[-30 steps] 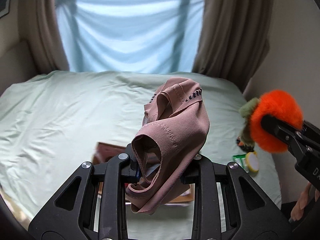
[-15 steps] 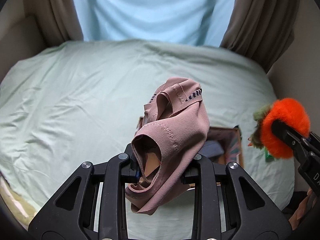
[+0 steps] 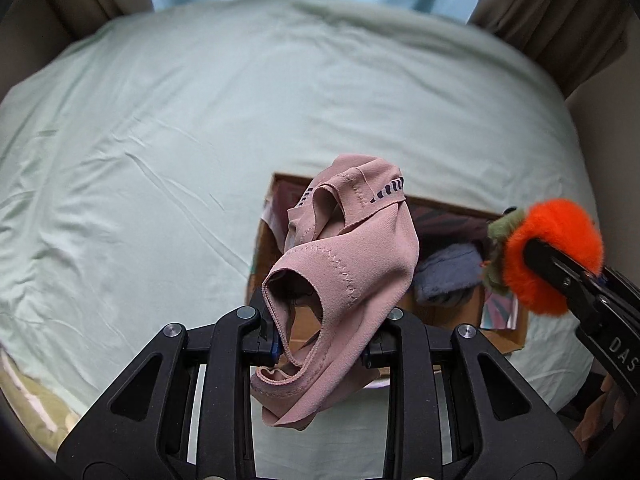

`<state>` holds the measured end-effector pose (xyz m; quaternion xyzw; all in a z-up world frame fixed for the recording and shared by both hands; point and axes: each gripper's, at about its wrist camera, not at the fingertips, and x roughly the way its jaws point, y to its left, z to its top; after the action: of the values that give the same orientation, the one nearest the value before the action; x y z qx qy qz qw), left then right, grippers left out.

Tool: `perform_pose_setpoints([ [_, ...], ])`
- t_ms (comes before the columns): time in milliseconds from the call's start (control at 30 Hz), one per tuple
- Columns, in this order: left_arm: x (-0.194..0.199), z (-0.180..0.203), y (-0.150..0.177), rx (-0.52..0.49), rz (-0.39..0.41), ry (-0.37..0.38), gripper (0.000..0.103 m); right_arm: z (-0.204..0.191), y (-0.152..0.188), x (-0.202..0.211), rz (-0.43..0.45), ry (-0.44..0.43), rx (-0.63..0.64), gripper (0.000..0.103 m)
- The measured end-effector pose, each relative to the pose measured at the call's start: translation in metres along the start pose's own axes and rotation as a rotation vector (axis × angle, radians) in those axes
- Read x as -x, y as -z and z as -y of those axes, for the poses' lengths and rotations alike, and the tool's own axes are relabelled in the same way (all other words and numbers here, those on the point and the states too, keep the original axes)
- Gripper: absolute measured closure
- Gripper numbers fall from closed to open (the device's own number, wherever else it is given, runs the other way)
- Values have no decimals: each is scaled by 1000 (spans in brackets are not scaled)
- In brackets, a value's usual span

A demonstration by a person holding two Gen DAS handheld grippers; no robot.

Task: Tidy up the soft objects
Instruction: 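Carry the pink fabric and orange pompom into the box and release both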

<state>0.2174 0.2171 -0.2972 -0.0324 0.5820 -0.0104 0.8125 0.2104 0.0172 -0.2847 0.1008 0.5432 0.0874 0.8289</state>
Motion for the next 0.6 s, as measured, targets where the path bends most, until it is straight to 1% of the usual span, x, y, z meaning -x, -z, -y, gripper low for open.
perform_pose_setpoints([
  [100,-36,7,-12,-17,-108,-13,80,9,-6,-31,-85,-1,-54,67],
  [200,-62,10,-18,-27,-167,-16,79,17,-11,-62,-158,-14,-99,67],
  [300,-89,14,-21,-44,-237,-25,79,19,-14,-82,-218,-37,-120,67],
  [367,-100,15,-21,-51,-257,-34,79,21,-15,-93,-253,-63,-144,67],
  [400,-101,16,-22,-53,-258,-34,69,22,-15,-96,-252,-72,-159,65],
  [433,-104,18,-23,-60,-257,-36,58,24,-16,-99,-252,-88,-182,61],
  [467,-103,19,-23,-69,-251,-36,20,26,-17,-102,-259,-102,-200,58],
  [500,-102,21,-22,-80,-244,-35,2,27,-18,-105,-270,-107,-215,46],
  [533,-101,23,-22,-94,-241,-32,0,27,-18,-109,-287,-97,-231,24],
  [567,-100,24,-21,-109,-238,-17,0,28,-19,-111,-295,-89,-235,10],
  [600,-98,26,-19,-126,-236,5,0,29,-18,-111,-291,-88,-231,0],
])
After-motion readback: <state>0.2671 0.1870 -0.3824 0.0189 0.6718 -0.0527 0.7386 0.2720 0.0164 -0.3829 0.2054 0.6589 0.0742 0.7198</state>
